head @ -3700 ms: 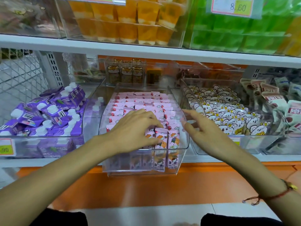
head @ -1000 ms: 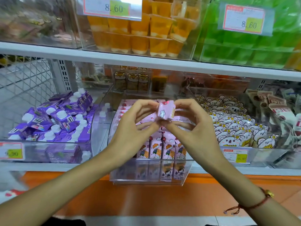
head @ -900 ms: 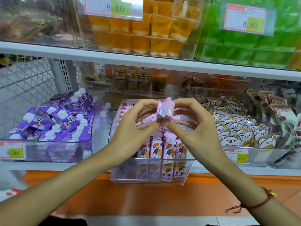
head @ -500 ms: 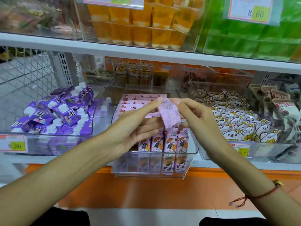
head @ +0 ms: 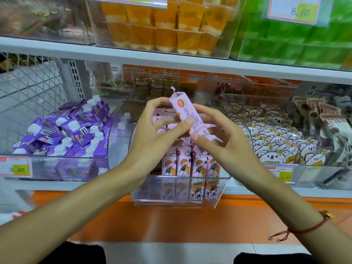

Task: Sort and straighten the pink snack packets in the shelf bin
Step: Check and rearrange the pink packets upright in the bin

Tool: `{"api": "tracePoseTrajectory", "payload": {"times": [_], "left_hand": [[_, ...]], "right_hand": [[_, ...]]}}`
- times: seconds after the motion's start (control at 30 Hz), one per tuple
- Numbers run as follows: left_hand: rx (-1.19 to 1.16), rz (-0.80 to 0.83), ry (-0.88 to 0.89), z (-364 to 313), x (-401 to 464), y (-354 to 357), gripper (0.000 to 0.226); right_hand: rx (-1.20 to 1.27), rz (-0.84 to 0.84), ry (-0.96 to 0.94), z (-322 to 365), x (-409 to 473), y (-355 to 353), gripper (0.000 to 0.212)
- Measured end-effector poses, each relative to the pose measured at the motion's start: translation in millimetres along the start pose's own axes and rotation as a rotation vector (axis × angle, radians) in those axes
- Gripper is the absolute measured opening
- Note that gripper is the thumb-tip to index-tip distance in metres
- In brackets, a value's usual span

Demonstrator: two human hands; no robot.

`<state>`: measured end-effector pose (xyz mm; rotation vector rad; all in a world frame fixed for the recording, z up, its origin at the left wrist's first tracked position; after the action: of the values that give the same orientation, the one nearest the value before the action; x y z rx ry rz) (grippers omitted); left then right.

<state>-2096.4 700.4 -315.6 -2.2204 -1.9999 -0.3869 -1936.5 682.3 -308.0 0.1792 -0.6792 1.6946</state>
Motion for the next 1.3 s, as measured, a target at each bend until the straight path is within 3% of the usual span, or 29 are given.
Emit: {"api": "tracePoseTrajectory", "payload": {"times": [0.1,0.23,0.33,0.43,0.53,0.6,0.7,0.83,1.13,1.3], "left_hand": [[0.001,-0.02,-0.021,-1.0,5.2,-4.9,0.044],[-0.18,0.097,-0.116,-2.2,12.9,-11.4,0.055],[-0.082,0.188,-0.092,-2.3,16.7,-16.0,0.065],[0.049,0.299,-0.044,-8.1,18.0,-21.4,0.049],[0.067,0.263,-0.044,-8.4,17.8,-23.8,0.043],[0.085,0.167,-0.02,-4.3,18.2,-21.7,0.037],[0.102,-0.016,-0.021,5.7,27.6,-18.0,0.035],[0.244,-0.112,-0.049,14.3,63.8,-9.8,0.037],[0.714,-0.072,0.162,37.4,128.5,26.7,0.034],[0.953,0.191,0.223,33.5,150.5,28.1,0.033]], "right_hand": [[0.024,-0.012,0.02,-2.2,1.6,-3.7,0.042],[0.111,-0.038,0.126,-5.8,5.9,-15.5,0.031],[0.168,-0.042,0.181,-8.8,5.8,-23.3,0.03],[0.284,-0.1,0.201,-10.1,6.2,-30.2,0.026],[0.362,-0.224,0.244,-13.3,5.4,-35.5,0.04],[0.27,-0.305,0.241,-15.9,3.9,-35.9,0.044],[-0.056,-0.399,0.154,-20.7,2.5,-37.4,0.033],[-0.531,-0.315,0.108,-31.5,1.0,-43.1,0.036],[-0.571,-0.124,0.185,-40.4,-10.5,-43.2,0.033],[-0.55,-0.073,0.191,-40.8,-14.1,-45.2,0.036]]}}
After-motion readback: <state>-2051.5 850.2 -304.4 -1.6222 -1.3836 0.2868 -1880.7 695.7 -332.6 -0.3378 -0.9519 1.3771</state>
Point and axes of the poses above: each hand's wrist, its own x-axis towards the middle knuckle, its own y-axis out of the palm, z = x × y, the point moved 1 cm from there along x, towards the middle knuckle, and after that the axes turned 3 degrees about -y, right-handed, at the moved point
